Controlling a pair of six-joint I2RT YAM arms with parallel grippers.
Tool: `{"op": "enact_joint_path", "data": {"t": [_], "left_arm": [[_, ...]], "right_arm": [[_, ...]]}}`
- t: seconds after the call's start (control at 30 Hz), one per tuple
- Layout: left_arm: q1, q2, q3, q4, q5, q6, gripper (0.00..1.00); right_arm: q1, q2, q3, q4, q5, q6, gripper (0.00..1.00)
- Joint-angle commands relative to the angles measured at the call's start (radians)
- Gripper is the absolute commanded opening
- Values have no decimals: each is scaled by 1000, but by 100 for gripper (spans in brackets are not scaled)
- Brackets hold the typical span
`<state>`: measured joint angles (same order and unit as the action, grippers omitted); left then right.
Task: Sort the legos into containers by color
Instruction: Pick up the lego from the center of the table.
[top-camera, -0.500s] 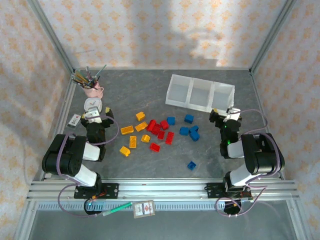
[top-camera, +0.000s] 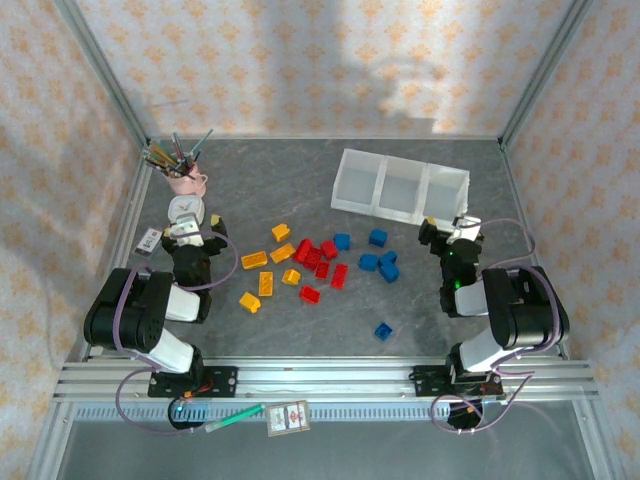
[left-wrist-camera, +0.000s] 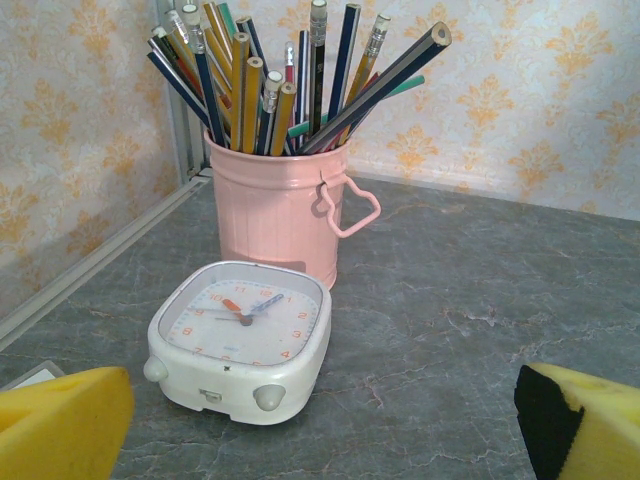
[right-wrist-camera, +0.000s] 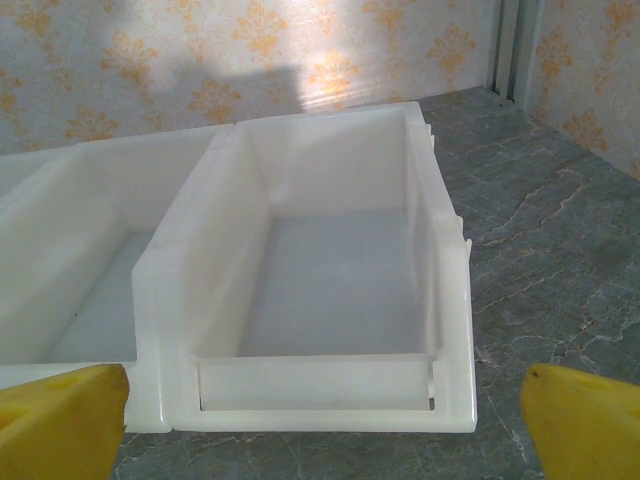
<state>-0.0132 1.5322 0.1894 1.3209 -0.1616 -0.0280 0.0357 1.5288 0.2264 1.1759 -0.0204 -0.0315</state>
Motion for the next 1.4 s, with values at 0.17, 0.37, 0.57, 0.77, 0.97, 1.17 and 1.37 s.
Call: {"op": "enact_joint_path", "data": {"t": [0.17, 0.37, 0.57, 0.77, 0.97, 1.17, 1.37], "left_arm": [[-4, 3, 15, 20, -9, -10, 99], [-3, 3, 14, 20, -9, -10, 99], [-4, 3, 15, 22, -9, -10, 99], [-4, 2, 5, 38, 3, -7, 99], [-4, -46, -21, 48, -23, -16, 99], [-3, -178, 5, -109, 19, -1, 99], [-4, -339, 38, -278, 29, -36, 99]], "right_arm": [[-7, -10, 14, 36, -4, -14, 100], [-7, -9, 15, 37, -4, -12, 100], [-7, -10, 15, 37, -4, -11, 100], [-7, -13, 11, 41, -4, -12, 100], [-7, -63, 50, -66, 57, 16, 100], [-9, -210, 123, -283, 89, 54, 100], [-14, -373, 205, -501, -8, 246, 100]]}}
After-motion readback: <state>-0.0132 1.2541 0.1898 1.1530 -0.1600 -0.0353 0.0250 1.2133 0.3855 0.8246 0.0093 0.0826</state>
